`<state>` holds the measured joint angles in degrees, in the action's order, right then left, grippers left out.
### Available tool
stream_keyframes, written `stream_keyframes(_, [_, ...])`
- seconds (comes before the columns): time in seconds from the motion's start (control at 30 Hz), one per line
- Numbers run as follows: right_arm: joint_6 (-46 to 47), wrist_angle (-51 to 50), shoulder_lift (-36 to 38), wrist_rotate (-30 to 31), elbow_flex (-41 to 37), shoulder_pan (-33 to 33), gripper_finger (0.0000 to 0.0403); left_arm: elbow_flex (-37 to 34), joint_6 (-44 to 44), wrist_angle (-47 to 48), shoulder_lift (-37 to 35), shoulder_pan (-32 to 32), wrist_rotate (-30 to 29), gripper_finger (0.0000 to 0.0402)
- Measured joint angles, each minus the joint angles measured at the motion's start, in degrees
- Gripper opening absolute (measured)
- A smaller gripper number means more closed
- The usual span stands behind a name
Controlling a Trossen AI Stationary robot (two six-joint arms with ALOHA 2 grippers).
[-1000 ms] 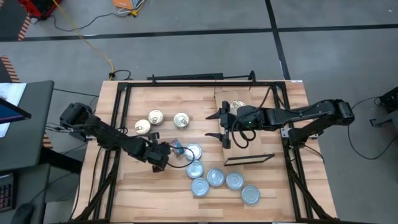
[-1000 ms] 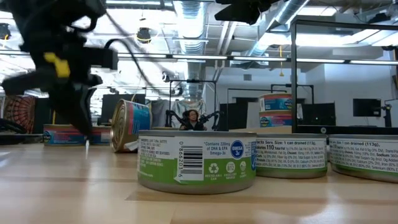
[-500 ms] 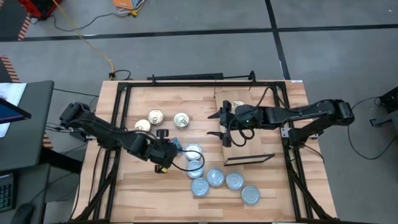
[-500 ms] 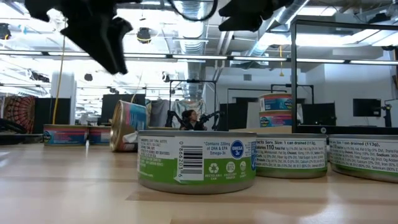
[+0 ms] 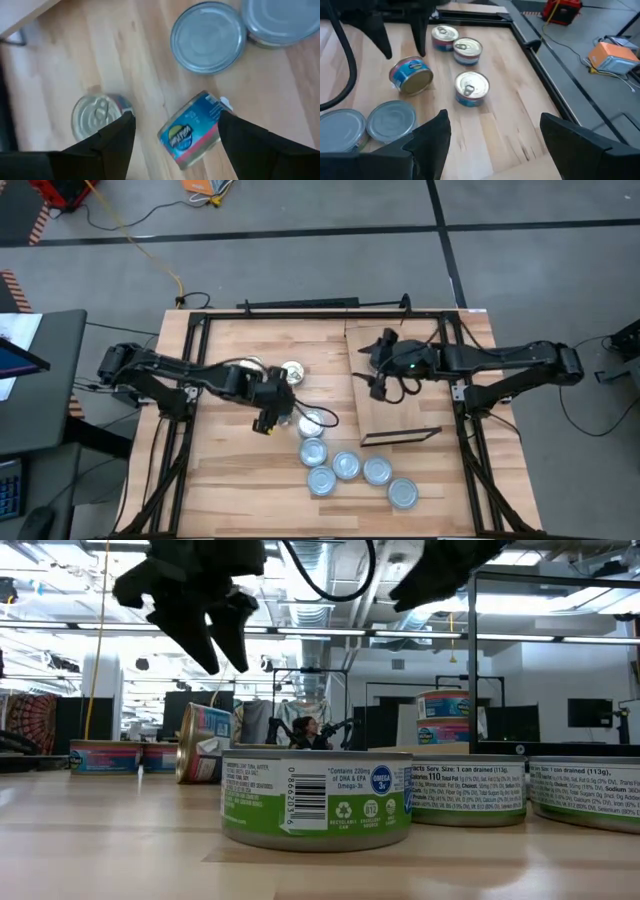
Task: Stack canned seafood by type on shelf
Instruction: Stack the blue-pink tuna can on top of the other blue-pink tuna can on the shelf
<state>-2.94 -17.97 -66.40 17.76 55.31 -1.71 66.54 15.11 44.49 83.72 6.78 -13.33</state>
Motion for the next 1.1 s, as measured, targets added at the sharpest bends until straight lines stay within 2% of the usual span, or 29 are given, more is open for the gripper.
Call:
stream_keyframes(0.1, [1.44,0.25,3.28,0.04,-2.59,-0.8,0.0329,0.0,3.56,-1.76,0.71,-2.23,4.99,0.0273])
stream_keyframes(0.23, [3.44,1.68,6.76,0.15,-5.79,-0.61,0.0329,0.6,6.88,-1.0,4.16,-3.21,7.89,0.0273])
stream_keyframes(0.53, [2.9,3.62,11.51,0.14,-7.52,0.06,0.0329,9.54,15.52,9.11,16.3,-3.23,12.26,0.0273])
stream_keyframes(0.87, [1.35,1.42,11.64,0.12,-7.5,0.61,0.0329,11.28,25.43,17.69,23.12,-2.74,2.12,0.0272])
stream_keyframes(1.1, [1.37,0.5,11.64,0.12,-7.5,0.61,0.0329,11.24,30.46,20.35,24.26,-0.95,-6.18,0.0246])
